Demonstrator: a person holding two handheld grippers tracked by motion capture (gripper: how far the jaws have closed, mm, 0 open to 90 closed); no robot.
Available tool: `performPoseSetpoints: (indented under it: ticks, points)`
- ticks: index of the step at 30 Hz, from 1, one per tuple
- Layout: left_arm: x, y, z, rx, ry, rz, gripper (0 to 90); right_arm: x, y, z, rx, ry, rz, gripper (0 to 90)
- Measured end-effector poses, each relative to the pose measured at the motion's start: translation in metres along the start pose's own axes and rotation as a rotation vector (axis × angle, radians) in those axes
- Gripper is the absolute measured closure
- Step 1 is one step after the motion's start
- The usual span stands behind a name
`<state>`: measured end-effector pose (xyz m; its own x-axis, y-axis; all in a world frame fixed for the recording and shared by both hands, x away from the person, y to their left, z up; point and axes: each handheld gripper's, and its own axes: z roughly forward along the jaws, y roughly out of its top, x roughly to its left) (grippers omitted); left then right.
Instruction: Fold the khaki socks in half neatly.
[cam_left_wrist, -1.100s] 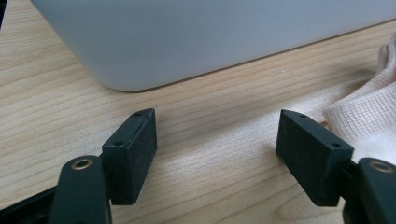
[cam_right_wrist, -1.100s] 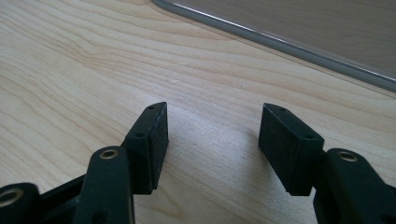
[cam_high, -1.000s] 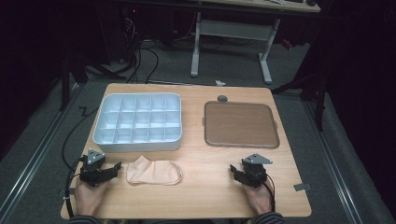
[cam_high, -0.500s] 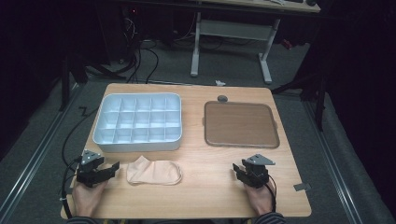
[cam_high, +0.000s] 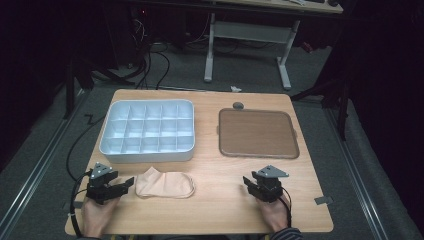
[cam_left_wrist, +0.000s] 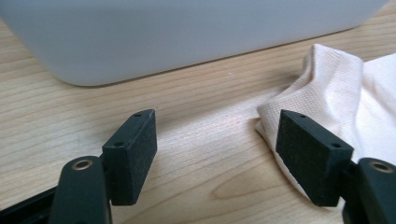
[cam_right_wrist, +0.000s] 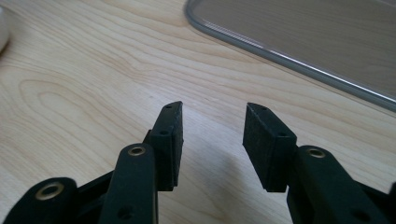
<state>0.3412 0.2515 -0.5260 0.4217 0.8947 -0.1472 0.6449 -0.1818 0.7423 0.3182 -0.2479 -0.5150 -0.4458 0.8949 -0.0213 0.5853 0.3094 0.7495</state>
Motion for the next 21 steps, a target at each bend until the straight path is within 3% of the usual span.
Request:
performPoseSetpoints:
  ticks: [12,21]
  points:
    - [-0.017,0.002,0.000,0.000,-0.077,0.010,30.5,0.029,0.015,0.002,0.000,0.086,-0.064,60.4]
    - [-0.026,0.003,0.006,0.025,-0.094,0.028,30.6,0.047,0.021,0.007,-0.006,0.162,-0.067,61.0]
